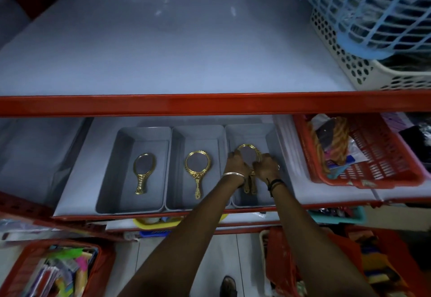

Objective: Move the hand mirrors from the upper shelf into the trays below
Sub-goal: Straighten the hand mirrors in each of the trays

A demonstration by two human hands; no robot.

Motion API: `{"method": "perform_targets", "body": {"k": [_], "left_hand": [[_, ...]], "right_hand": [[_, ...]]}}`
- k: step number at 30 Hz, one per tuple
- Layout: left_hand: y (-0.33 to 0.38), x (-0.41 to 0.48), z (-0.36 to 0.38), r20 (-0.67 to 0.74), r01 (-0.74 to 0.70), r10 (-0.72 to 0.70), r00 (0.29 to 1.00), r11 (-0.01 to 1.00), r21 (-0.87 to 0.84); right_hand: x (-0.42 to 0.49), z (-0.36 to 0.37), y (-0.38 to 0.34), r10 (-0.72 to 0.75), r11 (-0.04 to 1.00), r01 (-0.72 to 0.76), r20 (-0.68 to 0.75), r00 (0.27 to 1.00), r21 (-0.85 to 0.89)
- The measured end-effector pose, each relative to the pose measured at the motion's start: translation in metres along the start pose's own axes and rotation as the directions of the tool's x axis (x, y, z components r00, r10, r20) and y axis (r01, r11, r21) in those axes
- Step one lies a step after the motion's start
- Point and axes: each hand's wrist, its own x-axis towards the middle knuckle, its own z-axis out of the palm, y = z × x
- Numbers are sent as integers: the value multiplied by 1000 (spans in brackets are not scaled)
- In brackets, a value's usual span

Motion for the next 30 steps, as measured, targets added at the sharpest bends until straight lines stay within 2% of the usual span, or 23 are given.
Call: {"method": "perform_targets", "body": {"k": [3,6,8,11,16,21,30], "left_hand": [[14,13,16,154,166,-189,970,975,146],[19,27,26,100,294,-332,938,915,277],[21,33,27,49,312,-344,938,896,316],[24,39,27,53,324,-356,933,895,307],[18,45,25,71,250,-298,952,888,385],[18,45,23,52,254,-281,958,922,292],[14,37,22,-12,237,-240,971,952,193]], "right_hand": [[8,3,7,16,1000,-16,6,1000,17],[14,9,12,16,999,-15,-29,999,36],[19,13,16,-5,999,7,-52,999,35],[24,13,20,-11,999,12,-42,999,40],[31,14,26,-19,997,22,-34,999,76],[31,12,27,-77,994,80,-49,996,79],[31,14,31,-81,991,94,-125,989,100]]}}
